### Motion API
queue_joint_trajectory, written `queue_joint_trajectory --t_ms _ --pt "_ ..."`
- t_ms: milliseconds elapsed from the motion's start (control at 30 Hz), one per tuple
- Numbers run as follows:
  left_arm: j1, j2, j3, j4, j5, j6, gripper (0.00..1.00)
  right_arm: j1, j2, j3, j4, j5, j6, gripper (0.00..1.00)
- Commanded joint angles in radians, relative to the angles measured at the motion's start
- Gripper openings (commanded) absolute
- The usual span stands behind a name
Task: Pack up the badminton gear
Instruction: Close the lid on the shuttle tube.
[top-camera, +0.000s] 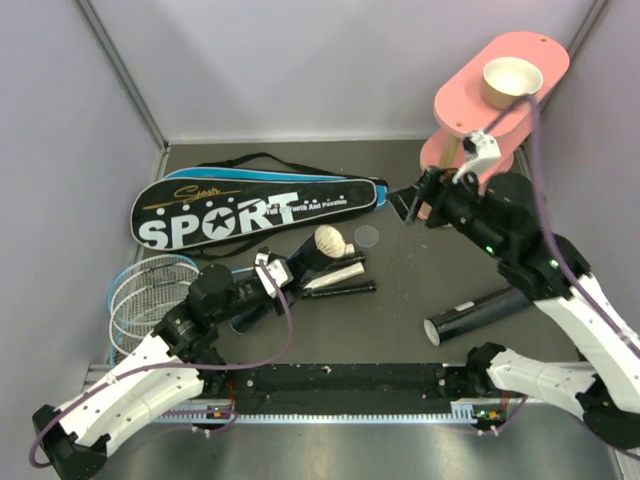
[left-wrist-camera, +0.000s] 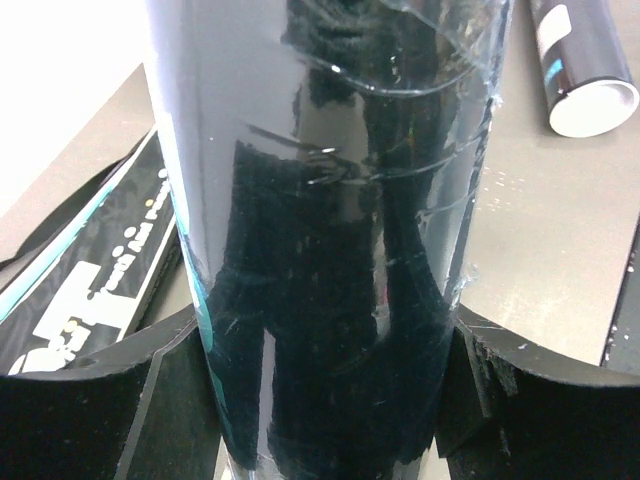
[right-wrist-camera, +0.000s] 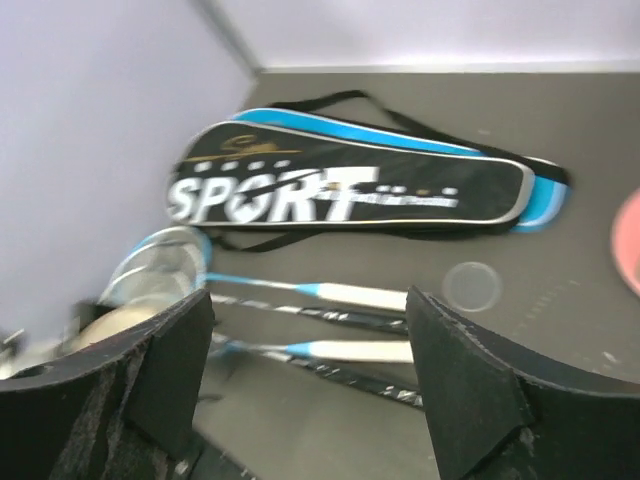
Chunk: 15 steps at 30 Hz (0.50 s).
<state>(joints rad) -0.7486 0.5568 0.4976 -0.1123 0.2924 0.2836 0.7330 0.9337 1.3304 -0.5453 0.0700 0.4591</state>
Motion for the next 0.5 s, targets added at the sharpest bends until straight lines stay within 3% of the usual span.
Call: queue_joint_trajectory --t_ms 0,167,300,367,467 --pt "-0.003 -0.041 0.015 0.100 -0.087 0.008 0.05 -0.052 0.293 0.012 -0.100 0.189 0.023 0.74" --pt "-0.003 -0.075 0.007 0.105 -0.134 0.009 0.05 -0.069 0.571 0.108 -0.119 0.146 0.004 0.55" --pt "-0.003 -0.081 0.004 0.105 -0.142 0.012 0.05 -0.075 0.842 0.239 -0.128 0.096 -0.042 0.46" --pt "-0.003 -0.078 0.006 0.105 -0.136 0.014 0.05 -0.089 0.967 0.298 -0.128 0.074 -0.034 0.35" --pt "-0.003 -0.081 0.004 0.103 -0.134 0.012 0.05 -0.103 1.069 0.355 -0.105 0.066 -0.031 0.32"
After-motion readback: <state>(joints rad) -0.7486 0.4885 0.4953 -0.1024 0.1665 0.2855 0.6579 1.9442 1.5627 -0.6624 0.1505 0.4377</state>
